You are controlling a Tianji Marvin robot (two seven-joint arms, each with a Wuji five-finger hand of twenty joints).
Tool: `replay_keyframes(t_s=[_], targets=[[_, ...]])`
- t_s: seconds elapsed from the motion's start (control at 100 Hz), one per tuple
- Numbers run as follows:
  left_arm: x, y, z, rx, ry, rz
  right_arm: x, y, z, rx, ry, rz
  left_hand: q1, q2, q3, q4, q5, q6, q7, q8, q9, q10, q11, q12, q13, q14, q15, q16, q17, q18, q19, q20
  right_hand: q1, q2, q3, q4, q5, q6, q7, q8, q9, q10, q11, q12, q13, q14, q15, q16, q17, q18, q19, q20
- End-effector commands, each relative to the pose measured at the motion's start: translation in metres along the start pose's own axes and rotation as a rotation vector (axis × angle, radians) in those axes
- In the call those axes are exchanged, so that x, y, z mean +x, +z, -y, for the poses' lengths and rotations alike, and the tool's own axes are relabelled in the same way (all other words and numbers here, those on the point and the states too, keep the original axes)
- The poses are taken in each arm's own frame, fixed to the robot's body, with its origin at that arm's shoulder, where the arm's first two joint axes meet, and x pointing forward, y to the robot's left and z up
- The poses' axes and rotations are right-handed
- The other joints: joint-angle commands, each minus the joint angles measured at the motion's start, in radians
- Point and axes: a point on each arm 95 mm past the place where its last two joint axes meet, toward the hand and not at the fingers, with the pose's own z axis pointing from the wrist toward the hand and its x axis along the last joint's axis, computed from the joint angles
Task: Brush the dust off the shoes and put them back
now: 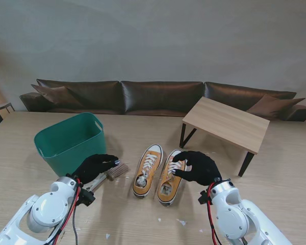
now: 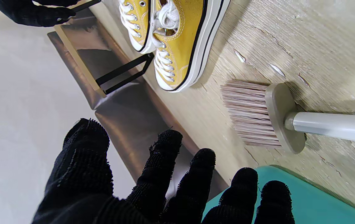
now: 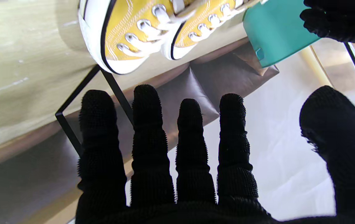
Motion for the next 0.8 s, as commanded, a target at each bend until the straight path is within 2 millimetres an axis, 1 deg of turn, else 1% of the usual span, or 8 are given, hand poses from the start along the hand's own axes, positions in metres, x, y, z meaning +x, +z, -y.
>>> replay_keyframes(t_s=[0.0,0.19,0.3,0.45,0.68,0.73,0.75,0.79], targets=[[0.003,0.000,-0.005,-0.028,-0.003,-0.005,0.000,0.001,0.002,0.017,-0.001,-0.002,0.027,0.027,-0.019,0.027,-0.017,-0.017,-0.012,-0.003,0.005,-0.002,-0.004,0.000,-0.018,-0.011,-0.017,-0.010,-0.022,-0.039,-0.019,0.010,-0.012,0.021,-0.022,0.033,-0.018,-0.012,-0.016,-0.016,-0.020,0.013,0.003,-0.013,-0.031,-0.005,-0.011,-0.012,-0.260,0.019,-0.018,-0.013],[0.012,0.003,-0.008,-0.049,0.036,-0.037,-0.006,0.004,-0.007,-0.035,0.012,0.022,0.033,0.011,-0.021,0.027,-0.059,-0.043,-0.026,-0.010,-0.017,-0.021,-0.008,-0.001,-0.027,-0.024,-0.020,-0.012,-0.025,-0.043,-0.020,0.009,-0.008,0.017,-0.011,0.035,-0.008,-0.003,-0.010,-0.016,-0.015,0.027,0.013,-0.012,-0.028,-0.002,0.000,-0.008,-0.260,0.024,-0.017,-0.012],[0.020,0.004,-0.008,-0.048,0.056,-0.070,-0.009,0.005,-0.011,-0.056,0.021,0.038,0.035,0.001,-0.021,0.027,-0.071,-0.050,-0.029,-0.011,-0.026,-0.036,-0.009,-0.002,-0.030,-0.028,-0.020,-0.012,-0.026,-0.047,-0.020,0.009,-0.007,0.015,-0.004,0.034,-0.003,0.001,-0.008,-0.017,-0.014,0.033,0.016,-0.012,-0.026,-0.003,0.005,-0.005,-0.262,0.026,-0.016,-0.011],[0.027,0.002,-0.005,-0.021,0.085,-0.099,-0.012,0.005,-0.014,-0.069,0.032,0.048,0.041,-0.017,-0.020,0.028,-0.085,-0.048,-0.031,-0.014,-0.032,-0.042,-0.009,-0.002,-0.030,-0.030,-0.018,-0.012,-0.026,-0.049,-0.020,0.010,-0.007,0.015,0.000,0.033,-0.002,0.004,-0.009,-0.018,-0.014,0.037,0.018,-0.013,-0.027,0.001,0.009,-0.004,-0.264,0.029,-0.016,-0.010],[0.031,-0.014,0.016,-0.023,0.223,-0.050,-0.012,0.006,-0.015,-0.074,0.044,0.051,0.040,-0.030,-0.014,0.029,-0.087,-0.045,-0.029,-0.015,-0.029,-0.046,-0.007,-0.001,-0.014,-0.030,-0.008,-0.008,-0.008,-0.045,-0.011,0.014,-0.006,0.015,0.002,0.033,0.006,0.014,-0.005,-0.019,-0.010,0.043,0.021,-0.013,-0.023,0.002,0.014,-0.002,-0.262,0.030,-0.013,-0.008],[0.031,-0.018,0.020,-0.027,0.261,-0.026,-0.012,0.005,-0.014,-0.073,0.048,0.050,0.040,-0.033,-0.013,0.029,-0.087,-0.046,-0.028,-0.015,-0.029,-0.049,-0.007,0.000,-0.010,-0.030,-0.004,-0.005,-0.004,-0.038,-0.008,0.016,-0.007,0.017,0.002,0.033,0.007,0.015,-0.006,-0.020,-0.009,0.043,0.022,-0.013,-0.022,0.000,0.016,-0.001,-0.260,0.030,-0.011,-0.007],[0.031,-0.019,0.022,-0.029,0.276,-0.015,-0.012,0.005,-0.014,-0.072,0.049,0.050,0.040,-0.038,-0.011,0.029,-0.089,-0.048,-0.029,-0.015,-0.027,-0.049,-0.006,0.000,-0.002,-0.028,0.001,-0.002,0.000,-0.024,-0.006,0.017,-0.008,0.018,0.002,0.033,0.007,0.015,-0.006,-0.020,-0.010,0.044,0.022,-0.013,-0.021,0.000,0.017,-0.001,-0.258,0.030,-0.010,-0.006],[0.030,-0.021,0.025,-0.036,0.308,0.009,-0.012,0.005,-0.014,-0.070,0.051,0.049,0.039,-0.044,-0.010,0.029,-0.090,-0.048,-0.028,-0.015,-0.026,-0.050,-0.005,0.002,0.005,-0.027,0.006,0.001,0.007,-0.011,-0.003,0.019,-0.008,0.018,0.001,0.033,0.005,0.019,-0.007,-0.020,-0.009,0.046,0.023,-0.013,-0.020,-0.001,0.018,0.000,-0.257,0.031,-0.009,-0.006]])
